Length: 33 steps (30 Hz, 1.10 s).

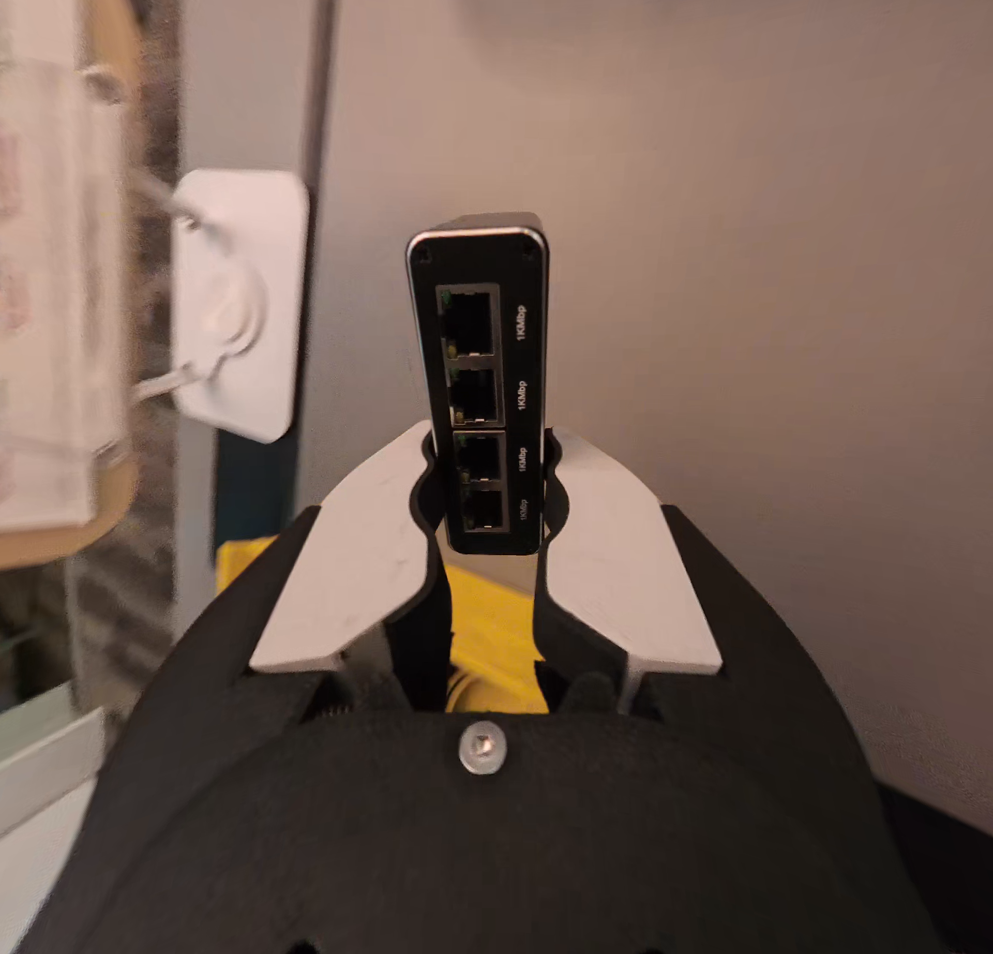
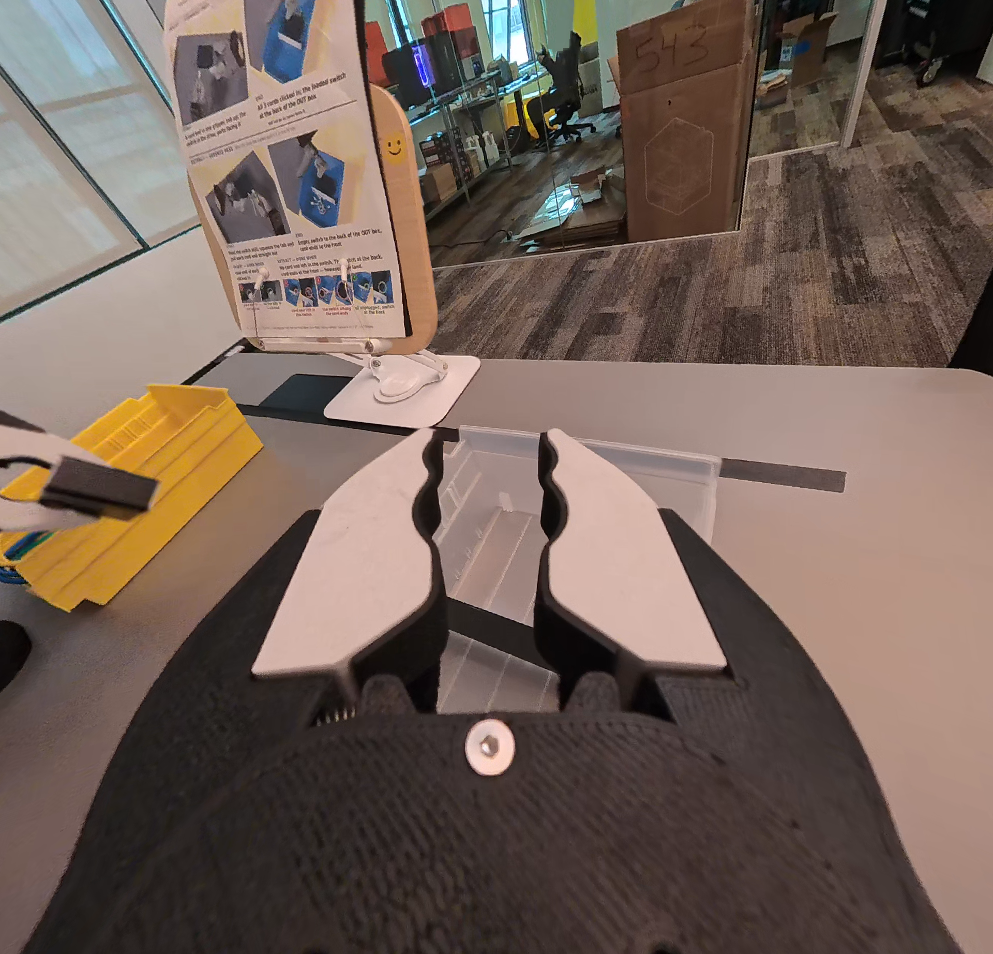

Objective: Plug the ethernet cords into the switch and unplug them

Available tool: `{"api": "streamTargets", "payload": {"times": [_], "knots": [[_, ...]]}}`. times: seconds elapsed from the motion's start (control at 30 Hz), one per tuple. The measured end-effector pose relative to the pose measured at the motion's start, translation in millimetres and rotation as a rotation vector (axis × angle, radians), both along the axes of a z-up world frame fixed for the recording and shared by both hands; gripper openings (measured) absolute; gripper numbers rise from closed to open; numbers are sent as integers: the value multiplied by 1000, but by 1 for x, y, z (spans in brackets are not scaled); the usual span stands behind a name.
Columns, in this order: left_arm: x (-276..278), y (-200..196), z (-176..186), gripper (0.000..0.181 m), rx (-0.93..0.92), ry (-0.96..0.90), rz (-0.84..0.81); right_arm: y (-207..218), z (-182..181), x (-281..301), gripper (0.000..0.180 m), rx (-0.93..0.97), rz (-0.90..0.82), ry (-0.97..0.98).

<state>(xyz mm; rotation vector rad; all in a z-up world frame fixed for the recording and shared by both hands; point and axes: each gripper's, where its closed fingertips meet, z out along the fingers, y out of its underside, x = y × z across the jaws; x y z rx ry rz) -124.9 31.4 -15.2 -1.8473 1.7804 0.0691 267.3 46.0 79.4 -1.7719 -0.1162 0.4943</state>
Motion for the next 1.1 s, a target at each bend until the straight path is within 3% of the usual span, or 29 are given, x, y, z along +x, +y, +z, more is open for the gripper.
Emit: {"api": "streamTargets", "payload": {"times": [0.03, 0.27, 0.5, 0.87, 1.0, 1.1], "knots": [[10, -4, -13, 34, -40, -7, -17, 1, 0, -3, 34, -4, 4, -9], [8, 0, -94, 33, -250, 111, 3, 16, -3, -28, 32, -32, 41, -45], [-6, -1, -118, 34, -313, 204, 2, 31, -13, -53, 31, -71, 52, -135], [1, -3, -120, 34, -341, 144, 4, 37, -21, -82, 32, -108, 119, -196], [-7, 5, -108, 53, -280, 120, 23, 38, -26, -83, 32, -127, 119, -210], [-34, 11, -76, 63, -227, 84, 94, 34, -23, -82, 33, -124, 106, -242]]}}
